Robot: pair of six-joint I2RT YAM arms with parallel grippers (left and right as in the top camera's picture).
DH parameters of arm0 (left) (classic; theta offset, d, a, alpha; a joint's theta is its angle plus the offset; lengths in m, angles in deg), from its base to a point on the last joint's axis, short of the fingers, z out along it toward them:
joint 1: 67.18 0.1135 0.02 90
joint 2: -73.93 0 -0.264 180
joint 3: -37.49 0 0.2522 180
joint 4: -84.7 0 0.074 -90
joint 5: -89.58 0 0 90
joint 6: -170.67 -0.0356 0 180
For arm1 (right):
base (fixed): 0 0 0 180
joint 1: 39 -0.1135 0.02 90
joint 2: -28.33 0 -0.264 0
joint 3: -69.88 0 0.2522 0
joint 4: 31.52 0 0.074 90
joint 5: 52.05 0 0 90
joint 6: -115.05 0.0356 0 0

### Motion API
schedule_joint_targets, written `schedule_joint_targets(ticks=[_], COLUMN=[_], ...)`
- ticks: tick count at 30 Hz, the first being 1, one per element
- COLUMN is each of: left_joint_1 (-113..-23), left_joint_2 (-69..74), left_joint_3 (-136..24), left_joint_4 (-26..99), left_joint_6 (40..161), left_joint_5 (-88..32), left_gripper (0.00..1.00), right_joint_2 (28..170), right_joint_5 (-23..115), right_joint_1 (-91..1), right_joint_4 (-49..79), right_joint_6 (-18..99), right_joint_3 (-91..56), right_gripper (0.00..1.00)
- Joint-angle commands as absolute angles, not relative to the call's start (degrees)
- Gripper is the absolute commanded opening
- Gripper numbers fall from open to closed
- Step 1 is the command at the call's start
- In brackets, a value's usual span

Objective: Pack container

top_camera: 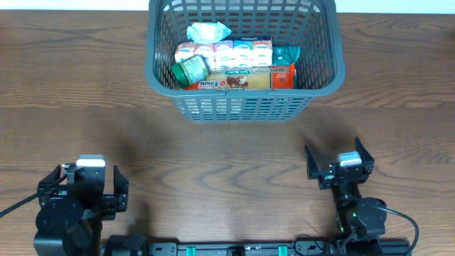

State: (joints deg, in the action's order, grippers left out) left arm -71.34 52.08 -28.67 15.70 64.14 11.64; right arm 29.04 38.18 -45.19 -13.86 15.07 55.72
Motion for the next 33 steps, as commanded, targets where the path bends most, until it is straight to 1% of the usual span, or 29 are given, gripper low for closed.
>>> schedule_joint_targets(ticks=[1, 3, 6, 7, 10, 12, 15, 19, 22, 25, 30, 31, 33], left_joint_1=[-71.1, -71.25, -72.02, -72.33, -72.52, -72.5, -72.5, -72.5, -72.52, -72.5, -72.5, -72.5, -72.5], left_joint_2=[52.25, 52.82, 55.05, 56.41, 60.38, 63.86, 68.63, 73.24, 73.76, 73.81, 73.81, 73.81, 73.81], left_joint_3=[-28.56, -28.56, -27.62, -26.62, -22.4, -17.39, -9.04, 2.35, 9.75, 15.37, 22.58, 23.66, 23.5], left_joint_4=[15.7, 14.91, 13.19, 13.19, 15.96, 20.4, 28.88, 44.42, 56.16, 64.83, 73.6, 74.21, 71.11], left_joint_6=[63.83, 64.88, 70.06, 71.96, 76.83, 80.46, 82.08, 81.51, 78.74, 76.64, 76.64, 76.66, 76.64], left_joint_5=[12.1, 11.59, 5.76, 2.0, -6.79, -10.0, -10.28, -9.83, -9.83, -8.58, -5.96, -5.98, -5.96], left_gripper=[0.99, 0.99, 0.99, 0.99, 0.98, 0.99, 0.99, 0.99, 0.99, 0.99, 0.98, 0.99, 0.99], right_joint_2=[28.82, 28.82, 28.82, 28.82, 28.82, 28.82, 28.82, 28.82, 28.82, 28.82, 28.82, 28.82, 28.82], right_joint_5=[38.21, 38.21, 38.21, 38.21, 38.21, 38.21, 38.21, 38.21, 38.21, 38.21, 38.21, 38.21, 38.21], right_joint_1=[-45.74, -45.74, -45.74, -45.74, -45.74, -45.74, -45.74, -45.74, -45.74, -45.74, -45.74, -45.74, -45.74], right_joint_4=[-13.57, -13.57, -13.57, -13.57, -13.57, -13.57, -13.57, -13.57, -13.57, -13.57, -13.57, -13.57, -13.57], right_joint_6=[14.26, 14.24, 14.24, 14.26, 14.26, 14.24, 14.24, 14.24, 14.26, 14.26, 14.26, 14.24, 14.26], right_joint_3=[55.81, 55.81, 55.81, 55.81, 55.81, 55.81, 55.81, 55.81, 55.81, 55.81, 55.81, 55.81, 55.81], right_gripper=[0.99, 0.99, 0.99, 0.99, 0.99, 0.99, 0.99, 0.99, 0.99, 0.99, 0.99, 0.99, 0.99])
